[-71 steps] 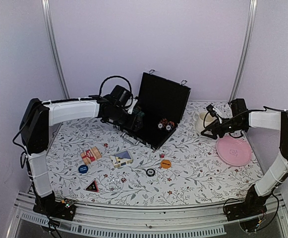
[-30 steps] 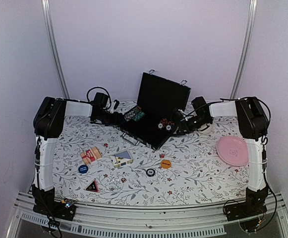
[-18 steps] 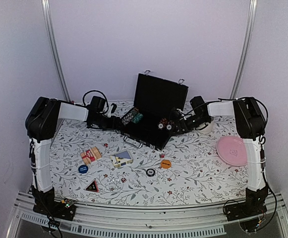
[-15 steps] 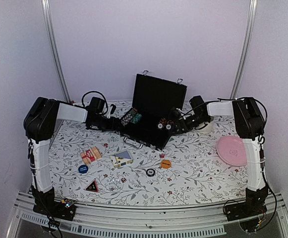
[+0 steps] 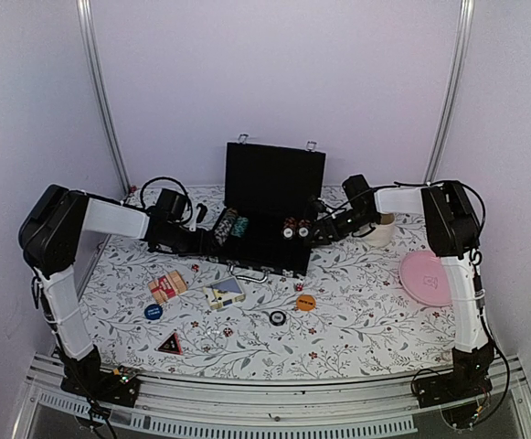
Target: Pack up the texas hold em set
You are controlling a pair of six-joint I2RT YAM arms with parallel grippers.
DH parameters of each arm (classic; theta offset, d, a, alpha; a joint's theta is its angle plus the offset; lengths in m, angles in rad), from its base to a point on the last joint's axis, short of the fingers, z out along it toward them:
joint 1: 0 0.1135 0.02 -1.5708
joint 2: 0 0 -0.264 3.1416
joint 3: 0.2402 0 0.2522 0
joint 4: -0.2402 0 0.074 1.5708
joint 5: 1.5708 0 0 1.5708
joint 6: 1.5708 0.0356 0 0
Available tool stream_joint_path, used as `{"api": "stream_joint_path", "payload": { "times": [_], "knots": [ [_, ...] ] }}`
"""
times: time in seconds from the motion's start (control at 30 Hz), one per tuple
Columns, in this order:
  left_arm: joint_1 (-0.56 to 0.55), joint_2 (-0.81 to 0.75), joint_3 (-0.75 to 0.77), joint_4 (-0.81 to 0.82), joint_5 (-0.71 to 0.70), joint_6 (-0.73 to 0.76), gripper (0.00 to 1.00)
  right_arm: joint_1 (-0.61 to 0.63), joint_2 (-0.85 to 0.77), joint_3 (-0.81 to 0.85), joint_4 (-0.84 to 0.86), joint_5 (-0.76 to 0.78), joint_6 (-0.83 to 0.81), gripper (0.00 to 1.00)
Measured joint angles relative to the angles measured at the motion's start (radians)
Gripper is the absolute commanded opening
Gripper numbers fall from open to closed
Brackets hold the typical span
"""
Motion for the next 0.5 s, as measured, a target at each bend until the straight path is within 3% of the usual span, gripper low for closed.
{"api": "stream_joint_path", "payload": {
  "times": [0.5],
  "knots": [
    [-0.126,-0.116,-0.129,0.005,-0.103,-0.07,0.69,-0.002,0.002,0.003,0.004,0.009,-0.001,0.79]
  ]
}}
